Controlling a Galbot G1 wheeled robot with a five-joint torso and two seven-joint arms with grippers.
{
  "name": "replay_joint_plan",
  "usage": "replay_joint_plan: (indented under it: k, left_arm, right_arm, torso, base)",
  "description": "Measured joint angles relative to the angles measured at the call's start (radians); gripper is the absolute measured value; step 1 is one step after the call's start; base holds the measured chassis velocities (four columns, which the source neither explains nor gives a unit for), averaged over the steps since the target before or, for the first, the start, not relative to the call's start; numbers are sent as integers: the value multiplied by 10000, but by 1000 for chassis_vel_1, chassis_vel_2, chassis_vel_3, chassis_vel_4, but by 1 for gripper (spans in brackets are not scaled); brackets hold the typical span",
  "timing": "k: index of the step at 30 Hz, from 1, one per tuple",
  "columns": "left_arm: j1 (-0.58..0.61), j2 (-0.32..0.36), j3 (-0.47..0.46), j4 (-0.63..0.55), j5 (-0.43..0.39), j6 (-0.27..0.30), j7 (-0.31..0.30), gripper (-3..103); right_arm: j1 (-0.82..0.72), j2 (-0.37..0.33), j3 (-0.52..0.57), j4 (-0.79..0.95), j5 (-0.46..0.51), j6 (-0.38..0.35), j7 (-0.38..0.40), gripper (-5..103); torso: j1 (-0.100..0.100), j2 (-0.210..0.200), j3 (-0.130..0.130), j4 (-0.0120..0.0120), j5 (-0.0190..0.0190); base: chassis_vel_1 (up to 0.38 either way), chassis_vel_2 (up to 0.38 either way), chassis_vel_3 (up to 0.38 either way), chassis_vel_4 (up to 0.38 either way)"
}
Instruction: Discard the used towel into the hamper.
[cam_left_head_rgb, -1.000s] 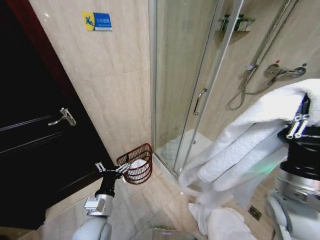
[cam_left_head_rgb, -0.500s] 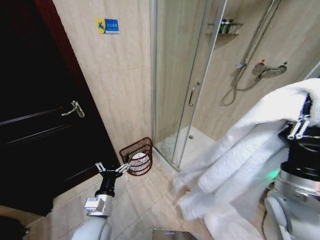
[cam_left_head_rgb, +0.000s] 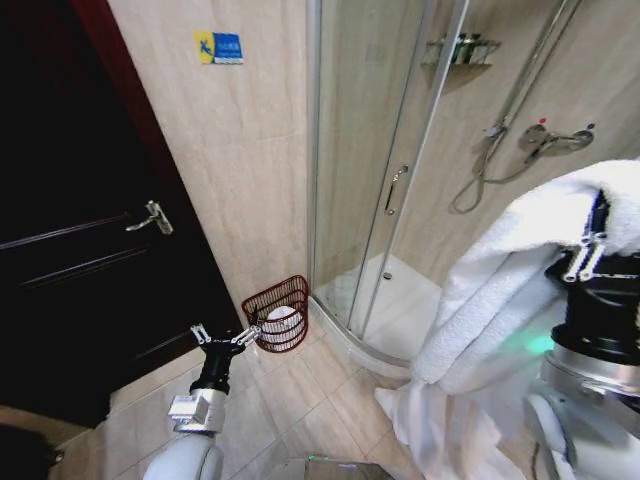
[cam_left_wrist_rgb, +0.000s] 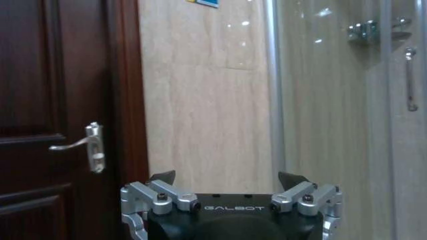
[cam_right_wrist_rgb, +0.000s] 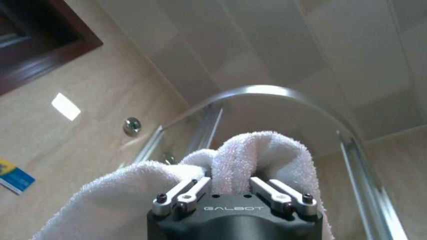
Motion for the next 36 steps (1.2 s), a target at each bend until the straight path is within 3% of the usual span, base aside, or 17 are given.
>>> replay_joint_plan:
  k: [36]
  left_arm:
    - [0, 0, 0, 0, 0, 0, 0, 100]
  right_arm:
    - [-13, -200, 163, 3, 218, 79, -96, 13]
  torso:
    - [4, 1, 1, -1, 1]
  base:
    - [82, 93, 90, 85]
